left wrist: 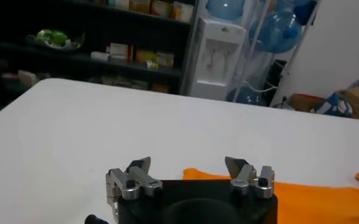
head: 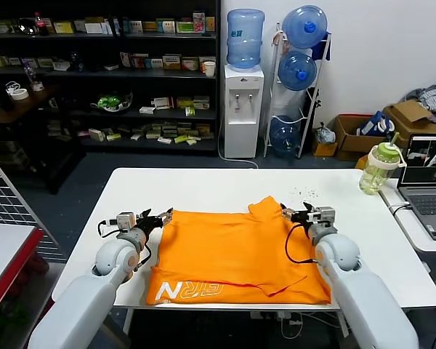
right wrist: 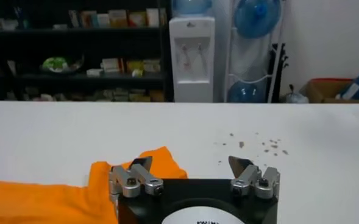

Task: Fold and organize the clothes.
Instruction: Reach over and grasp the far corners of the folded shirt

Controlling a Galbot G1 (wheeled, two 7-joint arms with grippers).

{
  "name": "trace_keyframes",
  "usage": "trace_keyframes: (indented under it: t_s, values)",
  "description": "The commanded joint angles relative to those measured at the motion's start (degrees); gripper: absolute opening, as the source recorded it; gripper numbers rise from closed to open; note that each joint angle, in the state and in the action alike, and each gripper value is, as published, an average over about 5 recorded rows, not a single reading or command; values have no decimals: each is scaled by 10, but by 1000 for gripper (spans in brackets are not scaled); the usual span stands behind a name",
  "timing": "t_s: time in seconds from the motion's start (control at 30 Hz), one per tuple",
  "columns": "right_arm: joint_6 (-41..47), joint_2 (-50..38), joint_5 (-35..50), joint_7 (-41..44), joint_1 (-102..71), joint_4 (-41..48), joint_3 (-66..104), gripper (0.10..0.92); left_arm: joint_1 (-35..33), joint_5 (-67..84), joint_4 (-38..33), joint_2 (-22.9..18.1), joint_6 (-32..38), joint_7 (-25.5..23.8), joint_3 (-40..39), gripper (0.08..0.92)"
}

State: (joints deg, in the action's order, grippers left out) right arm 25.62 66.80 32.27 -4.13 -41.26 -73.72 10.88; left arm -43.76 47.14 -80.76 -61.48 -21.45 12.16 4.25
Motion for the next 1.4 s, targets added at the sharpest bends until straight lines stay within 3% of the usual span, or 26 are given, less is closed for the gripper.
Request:
trace_keyframes:
  t_s: [0.03,0.3,0.53,1.13,1.3,1.4]
  values:
    - [19,43,-12,15,105,139,-58,823,99,-8,127,-25,-29,-21,-61,823]
    - [22,41,-12,19,104,144,-56,817,97,-14,120,-27,-33,-18,-73,823]
    - [35,41,0,24,98,149,-57,648,99,-28,132,-31,-32,-22,-83,791]
    - [-51,25,-4,37,76,79,-58,146,73,-36,93,-28,9,-20,-72,282]
    - [-78,13,3,32,59,37,-46,124,56,-39,45,-18,20,-19,-57,136]
    - [-66,-7,19,18,31,-13,-39,124,34,-31,-4,0,15,-9,-52,93]
